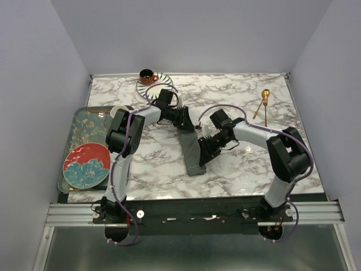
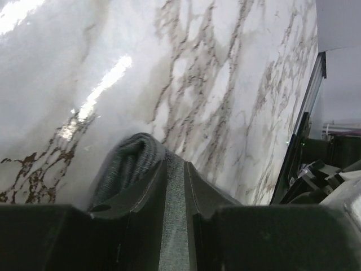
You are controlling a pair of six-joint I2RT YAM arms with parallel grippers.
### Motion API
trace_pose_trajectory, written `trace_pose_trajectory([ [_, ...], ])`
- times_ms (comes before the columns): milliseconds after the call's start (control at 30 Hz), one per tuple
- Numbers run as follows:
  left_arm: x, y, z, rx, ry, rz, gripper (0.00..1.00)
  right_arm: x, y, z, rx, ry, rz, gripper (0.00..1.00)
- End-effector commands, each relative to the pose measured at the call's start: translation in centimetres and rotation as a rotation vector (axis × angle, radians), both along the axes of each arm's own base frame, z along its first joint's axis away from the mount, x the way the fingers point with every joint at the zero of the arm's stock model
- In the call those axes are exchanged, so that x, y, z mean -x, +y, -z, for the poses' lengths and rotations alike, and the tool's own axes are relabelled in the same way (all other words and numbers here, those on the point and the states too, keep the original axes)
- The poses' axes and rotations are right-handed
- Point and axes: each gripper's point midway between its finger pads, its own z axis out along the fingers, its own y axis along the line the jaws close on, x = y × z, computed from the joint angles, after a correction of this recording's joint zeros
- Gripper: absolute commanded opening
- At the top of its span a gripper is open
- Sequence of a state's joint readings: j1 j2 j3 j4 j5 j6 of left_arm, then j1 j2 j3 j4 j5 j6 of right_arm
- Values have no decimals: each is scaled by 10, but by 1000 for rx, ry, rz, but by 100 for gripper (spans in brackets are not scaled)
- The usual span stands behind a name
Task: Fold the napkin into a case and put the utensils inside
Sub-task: Pick up the fork from the corner of the board.
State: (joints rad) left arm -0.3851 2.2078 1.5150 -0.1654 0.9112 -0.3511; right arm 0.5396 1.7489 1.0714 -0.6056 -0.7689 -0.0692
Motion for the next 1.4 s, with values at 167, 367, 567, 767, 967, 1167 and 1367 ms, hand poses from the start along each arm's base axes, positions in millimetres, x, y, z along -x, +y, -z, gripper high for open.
trace_pose_trajectory([
  [167,-15,10,56,-54,131,-99,27,27,-13,47,95,147,-6,33],
  [367,-15,4,49,-32,114,-73,30,34,0,39,52,150,-45,34],
  [567,-7,-12,30,-11,46,8,34,35,21,6,-58,109,-97,49],
  [767,-12,-16,-15,19,-66,24,43,19,11,-38,-131,17,-37,65],
  [967,-33,8,-101,-72,-386,-27,53,-80,-60,-102,-90,-275,295,72],
  [1167,-39,51,-159,-165,-561,-95,58,-191,-197,-112,243,-506,668,71],
  [1367,-32,84,-156,-231,-469,-145,58,-251,-299,-81,499,-455,872,63],
])
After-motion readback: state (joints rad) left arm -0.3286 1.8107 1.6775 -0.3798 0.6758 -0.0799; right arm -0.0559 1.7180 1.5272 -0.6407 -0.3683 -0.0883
